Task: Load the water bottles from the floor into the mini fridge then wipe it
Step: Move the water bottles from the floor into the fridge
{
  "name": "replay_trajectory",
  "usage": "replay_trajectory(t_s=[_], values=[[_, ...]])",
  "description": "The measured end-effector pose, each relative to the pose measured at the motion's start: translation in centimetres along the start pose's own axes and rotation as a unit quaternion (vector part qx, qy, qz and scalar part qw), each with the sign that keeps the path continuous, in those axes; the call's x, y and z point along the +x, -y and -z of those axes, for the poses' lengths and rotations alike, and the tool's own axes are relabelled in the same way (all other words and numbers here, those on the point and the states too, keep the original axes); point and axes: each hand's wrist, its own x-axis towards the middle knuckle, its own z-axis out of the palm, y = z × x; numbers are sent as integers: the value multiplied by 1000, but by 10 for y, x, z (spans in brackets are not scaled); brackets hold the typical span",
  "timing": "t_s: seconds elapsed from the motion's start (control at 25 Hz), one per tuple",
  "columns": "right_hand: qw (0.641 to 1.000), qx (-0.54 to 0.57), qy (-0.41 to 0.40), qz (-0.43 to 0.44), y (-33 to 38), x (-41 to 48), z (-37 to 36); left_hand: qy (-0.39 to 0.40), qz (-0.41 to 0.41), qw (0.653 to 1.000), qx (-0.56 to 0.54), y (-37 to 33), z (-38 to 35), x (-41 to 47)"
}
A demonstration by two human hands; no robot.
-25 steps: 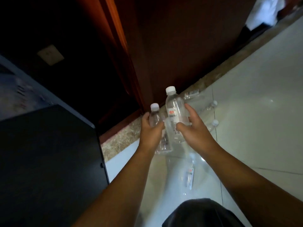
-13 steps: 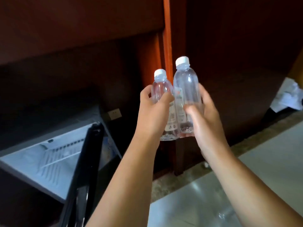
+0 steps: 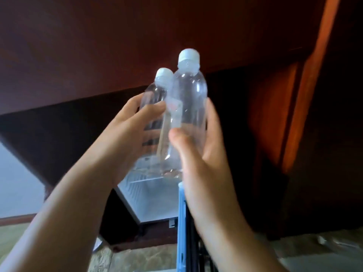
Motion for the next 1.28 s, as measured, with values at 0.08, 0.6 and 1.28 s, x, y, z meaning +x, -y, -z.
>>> replay_trajectory(t_s=[0.08, 0.6, 1.28], values=[[999, -4, 4, -34, -24, -17, -40, -18, 23, 1000, -3, 20, 44, -14], [949, -75, -69, -297, -197, -81, -120, -34, 277, 960, -7, 227, 168, -37], [806, -409, -160, -397, -454, -56, -69, -30, 273, 957, 95, 470, 158, 57]])
